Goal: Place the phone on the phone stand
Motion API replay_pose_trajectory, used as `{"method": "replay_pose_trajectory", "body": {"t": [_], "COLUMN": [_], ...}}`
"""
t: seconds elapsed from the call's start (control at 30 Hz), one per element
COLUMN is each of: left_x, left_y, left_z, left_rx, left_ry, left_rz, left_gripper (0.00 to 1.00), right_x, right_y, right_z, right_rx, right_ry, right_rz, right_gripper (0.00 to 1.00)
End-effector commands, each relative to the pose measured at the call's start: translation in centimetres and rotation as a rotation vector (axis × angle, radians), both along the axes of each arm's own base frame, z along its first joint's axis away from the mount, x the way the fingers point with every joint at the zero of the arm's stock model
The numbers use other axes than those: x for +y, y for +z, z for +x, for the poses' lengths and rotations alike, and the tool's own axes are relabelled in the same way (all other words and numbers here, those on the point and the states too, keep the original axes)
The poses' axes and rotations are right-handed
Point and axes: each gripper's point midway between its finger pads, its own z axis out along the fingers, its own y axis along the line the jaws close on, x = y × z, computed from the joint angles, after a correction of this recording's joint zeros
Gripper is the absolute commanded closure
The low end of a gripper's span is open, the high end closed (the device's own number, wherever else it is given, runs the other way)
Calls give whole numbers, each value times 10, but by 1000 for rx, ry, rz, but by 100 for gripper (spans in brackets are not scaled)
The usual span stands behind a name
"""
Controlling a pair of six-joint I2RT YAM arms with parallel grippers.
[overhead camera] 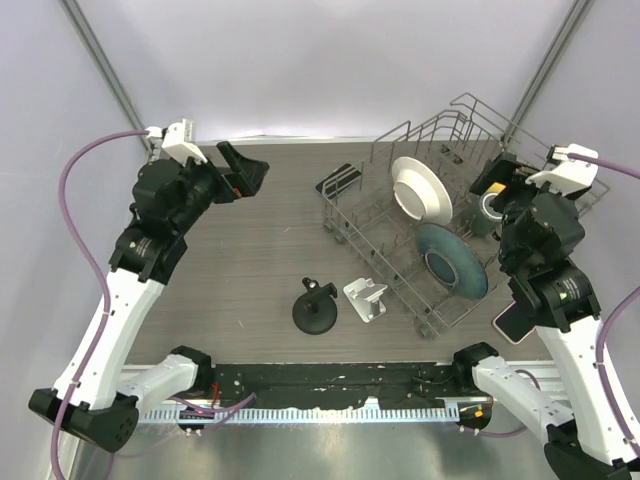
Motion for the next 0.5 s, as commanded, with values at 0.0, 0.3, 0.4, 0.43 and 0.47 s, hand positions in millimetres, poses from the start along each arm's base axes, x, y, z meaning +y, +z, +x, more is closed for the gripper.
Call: {"method": "replay_pose_trajectory", "body": {"t": [0.0,0.3,0.4,0.43,0.47], "left_x": [-17,-28,-32,-33,-37], "left_y": [8,-16,-26,-27,-28], "left_z": [-9,-18,-21,-22,-27], "left_rx": [-5,58,90,99,114], "left_ry": [-107,-175,-195,-205,-237], "left_rz": [-45,-64,-75,-81,-91], "left_gripper": [0,0,0,0,0], "right_x": [2,2,6,10,13], "right_y": [10,-36,-66,-76,-87], "right_z": [-1,-13,-15,-18,-18], "right_rx": [-8,233,372,411,437], "right_ry": [9,32,43,66,78], "right_rz": [35,-33,-34,-29,-25], "right_gripper": [2,2,2,2,2]}}
